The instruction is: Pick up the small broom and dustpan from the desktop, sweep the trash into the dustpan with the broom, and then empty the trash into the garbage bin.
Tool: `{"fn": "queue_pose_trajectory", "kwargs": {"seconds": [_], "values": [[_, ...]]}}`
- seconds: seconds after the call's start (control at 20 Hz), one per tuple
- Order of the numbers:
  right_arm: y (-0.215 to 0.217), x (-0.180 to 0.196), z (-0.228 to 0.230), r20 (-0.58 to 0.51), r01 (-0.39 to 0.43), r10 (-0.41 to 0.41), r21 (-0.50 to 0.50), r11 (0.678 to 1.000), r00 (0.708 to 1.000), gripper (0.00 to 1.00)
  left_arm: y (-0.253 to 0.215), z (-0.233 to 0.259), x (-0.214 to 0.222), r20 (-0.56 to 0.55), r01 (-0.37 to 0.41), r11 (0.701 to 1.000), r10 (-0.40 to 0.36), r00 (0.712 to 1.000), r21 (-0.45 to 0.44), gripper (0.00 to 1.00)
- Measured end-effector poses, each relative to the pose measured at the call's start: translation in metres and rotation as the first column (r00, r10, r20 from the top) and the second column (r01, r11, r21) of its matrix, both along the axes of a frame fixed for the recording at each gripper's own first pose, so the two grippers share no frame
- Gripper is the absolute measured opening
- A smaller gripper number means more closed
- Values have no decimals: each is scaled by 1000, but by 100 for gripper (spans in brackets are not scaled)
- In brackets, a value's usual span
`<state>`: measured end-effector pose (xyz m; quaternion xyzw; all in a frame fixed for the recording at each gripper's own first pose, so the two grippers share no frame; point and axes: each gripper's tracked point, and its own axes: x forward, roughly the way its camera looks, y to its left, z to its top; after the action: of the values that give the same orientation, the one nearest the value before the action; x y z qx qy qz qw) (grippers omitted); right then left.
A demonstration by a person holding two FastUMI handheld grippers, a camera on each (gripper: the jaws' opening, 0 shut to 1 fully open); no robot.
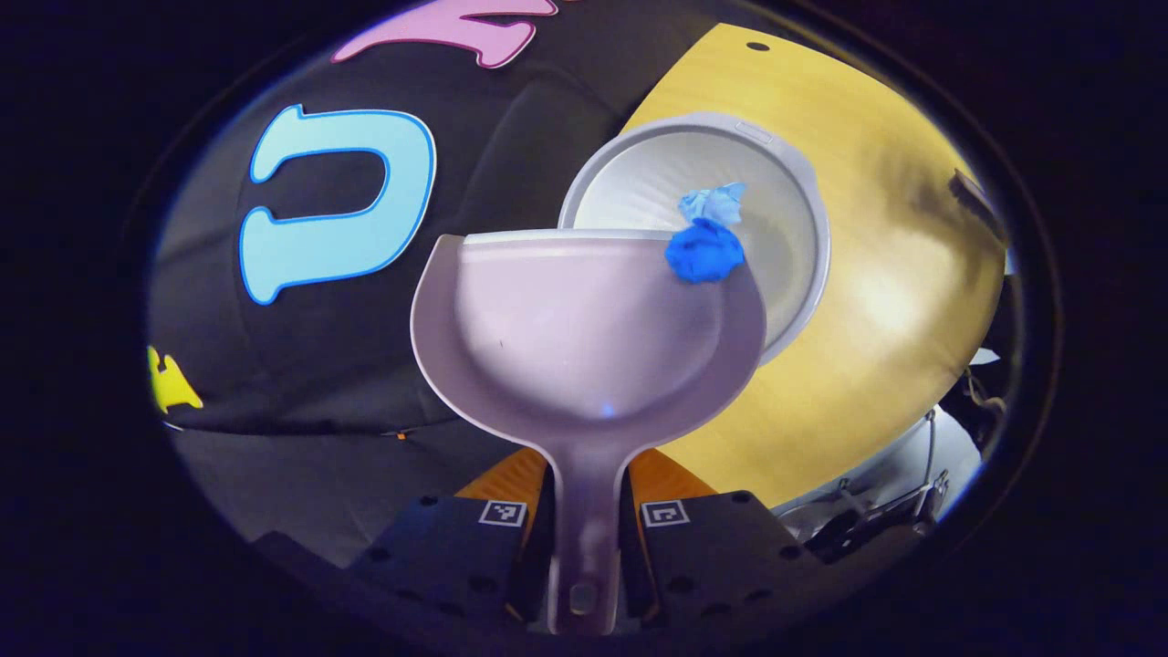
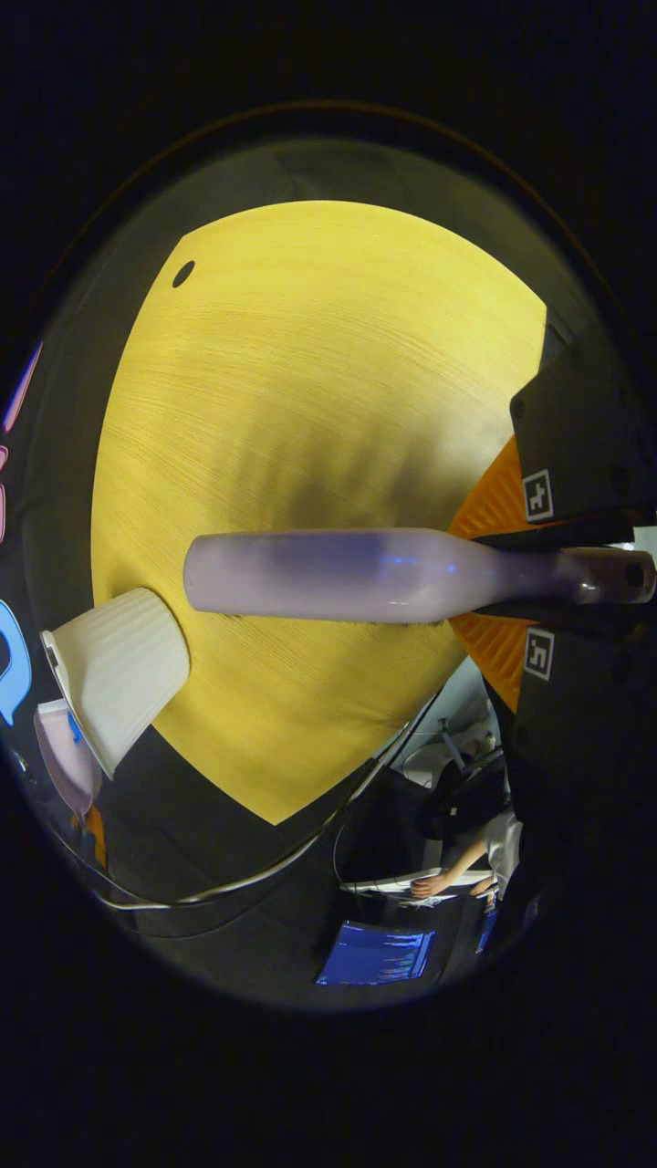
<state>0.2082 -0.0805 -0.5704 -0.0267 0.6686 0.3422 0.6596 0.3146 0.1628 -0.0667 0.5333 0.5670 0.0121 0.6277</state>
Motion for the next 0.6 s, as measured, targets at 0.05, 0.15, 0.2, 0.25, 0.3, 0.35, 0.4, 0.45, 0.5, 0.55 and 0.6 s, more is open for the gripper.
{"fn": "queue_pose_trajectory", "kwargs": {"seconds": [0.05, 0.15, 0.2, 0.25, 0.3, 0.35, 0.4, 0.45, 0.5, 0.55, 0.6], "values": [[-1, 0, 0, 0, 9, -9, 0, 1000, 1000, 28, 4, 2, 2, 0, 28, 999, -28, 1000, 41, 31], [-3, 7, -2, 6, 36, -36, -7, 999, 999, 28, 7, 2, 1, 25, 61, 996, -63, 998, 64, 30], [-3, 13, -2, 9, 58, -58, -9, 998, 998, 28, 6, -1, -1, 70, 58, 998, -60, 996, 34, 30], [-4, 19, -3, 15, 82, -82, -14, 997, 997, 28, 7, -6, -6, 124, 57, 998, -55, 991, -8, 30], [-8, 27, -5, 40, 105, -104, -31, 994, 994, 28, 6, -9, -10, 190, 48, 998, -38, 981, -46, 29], [-13, 37, -7, 75, 125, -121, -49, 991, 990, 28, 1, -12, -15, 249, 39, 995, -15, 968, -91, 29], [-16, 44, -5, 95, 151, -145, -55, 987, 985, 28, -4, -15, -21, 312, 32, 989, 14, 950, -143, 29], [-16, 49, -3, 95, 184, -178, -51, 982, 979, 28, -14, -18, -28, 374, 39, 978, 42, 926, -207, 30], [-16, 51, -1, 92, 217, -212, -46, 975, 973, 28, -20, -20, -25, 432, 56, 959, 72, 899, -276, 29], [-19, 55, 0, 99, 246, -240, -51, 968, 966, 28, -35, -27, -32, 467, 73, 935, 106, 878, -348, 29], [-24, 61, 0, 119, 268, -260, -61, 961, 958, 28, -53, -39, -28, 486, 103, 901, 129, 864, -421, 29]]}}
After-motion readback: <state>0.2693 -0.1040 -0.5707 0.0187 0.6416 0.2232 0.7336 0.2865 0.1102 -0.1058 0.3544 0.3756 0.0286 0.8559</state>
